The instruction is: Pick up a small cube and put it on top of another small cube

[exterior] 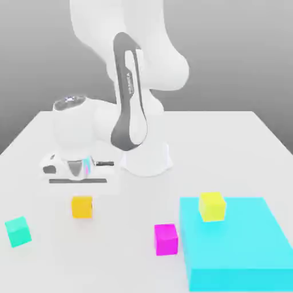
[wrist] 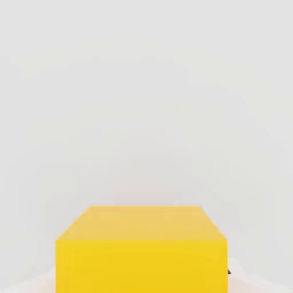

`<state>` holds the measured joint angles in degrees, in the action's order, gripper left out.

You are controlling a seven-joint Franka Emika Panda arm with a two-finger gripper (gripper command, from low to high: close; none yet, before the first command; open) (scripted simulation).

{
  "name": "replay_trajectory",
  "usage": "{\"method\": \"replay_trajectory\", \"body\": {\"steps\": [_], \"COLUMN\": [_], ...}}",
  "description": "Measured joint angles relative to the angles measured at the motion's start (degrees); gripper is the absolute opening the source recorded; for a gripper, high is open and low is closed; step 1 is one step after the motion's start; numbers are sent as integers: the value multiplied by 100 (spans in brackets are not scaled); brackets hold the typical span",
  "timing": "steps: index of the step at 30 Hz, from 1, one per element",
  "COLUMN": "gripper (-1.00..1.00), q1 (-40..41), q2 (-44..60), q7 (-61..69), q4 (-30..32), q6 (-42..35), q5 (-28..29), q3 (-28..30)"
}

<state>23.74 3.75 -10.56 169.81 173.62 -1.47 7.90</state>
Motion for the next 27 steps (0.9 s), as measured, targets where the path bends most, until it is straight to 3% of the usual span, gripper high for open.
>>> {"method": "replay_trajectory", "body": {"steps": [3, 5, 10, 17, 22, 23, 27], "gripper": [-100, -100, -100, -100, -100, 100, 100], "q1": [121, 129, 249, 553, 686, 737, 737], "q2": [-550, -752, -477, 72, 909, 1108, 1108], "q7": [-233, -285, -740, -1962, -2008, -1947, -1947], "q4": [111, 41, -847, -2231, -2581, -2599, -2599], "q6": [-444, -717, -1338, -2186, -1711, -1535, -1535], "q5": [367, 303, -189, -172, -469, -561, -561], "q3": [23, 37, 152, 403, 288, 220, 220]}}
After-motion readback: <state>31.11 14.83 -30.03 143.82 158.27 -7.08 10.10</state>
